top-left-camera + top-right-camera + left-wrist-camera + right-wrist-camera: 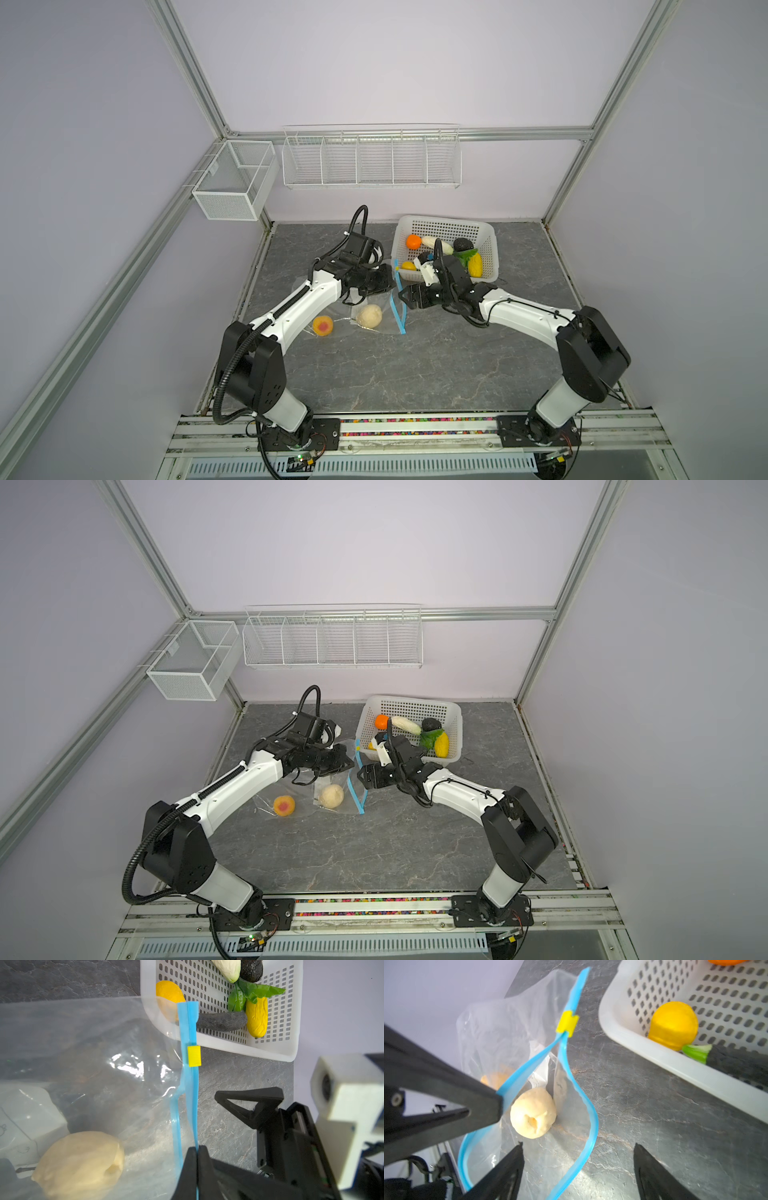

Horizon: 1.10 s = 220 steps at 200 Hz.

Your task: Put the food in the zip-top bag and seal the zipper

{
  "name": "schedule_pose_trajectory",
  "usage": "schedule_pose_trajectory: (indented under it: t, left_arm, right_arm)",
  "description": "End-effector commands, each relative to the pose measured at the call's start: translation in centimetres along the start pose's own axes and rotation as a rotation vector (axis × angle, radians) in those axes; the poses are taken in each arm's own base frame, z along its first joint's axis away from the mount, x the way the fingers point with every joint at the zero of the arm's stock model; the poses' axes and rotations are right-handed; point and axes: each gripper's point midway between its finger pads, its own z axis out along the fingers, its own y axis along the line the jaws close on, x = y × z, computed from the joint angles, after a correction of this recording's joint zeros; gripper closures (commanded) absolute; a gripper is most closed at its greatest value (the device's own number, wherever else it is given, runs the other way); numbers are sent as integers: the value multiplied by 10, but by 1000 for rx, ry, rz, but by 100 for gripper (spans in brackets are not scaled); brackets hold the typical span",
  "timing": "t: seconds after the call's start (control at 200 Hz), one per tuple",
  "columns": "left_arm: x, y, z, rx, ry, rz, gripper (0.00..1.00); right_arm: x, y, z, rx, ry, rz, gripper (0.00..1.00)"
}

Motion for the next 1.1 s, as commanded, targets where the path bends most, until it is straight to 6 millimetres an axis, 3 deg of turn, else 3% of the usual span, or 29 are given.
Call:
schedule_pose_trajectory:
  t: [0.0,0.13,0.3,0.505,0.905,1.095]
  left_arm:
    - [-9,-7,-10,21,-42,18,100]
    - [-9,-10,-13,29,-42,19,100]
    - [-10,-14,-22,31,-51,25,100]
    - [-13,-17,-38,62,-66,14,100]
    - [-17,-11,-52,67,-88,-4,100]
    - [-19,-11,-64,72,-111,1,100]
  right_arm:
    - [15,-3,-1,4,75,164,18]
    - [23,-10,13,-36,74,188,21]
    - [19,-3,31,-129,51,185,28]
    - [18,-14,47,-148,45,181,36]
    - [-6,36,37,-425,-15,135,72]
    - [-20,49,35,-467,-41,126,80]
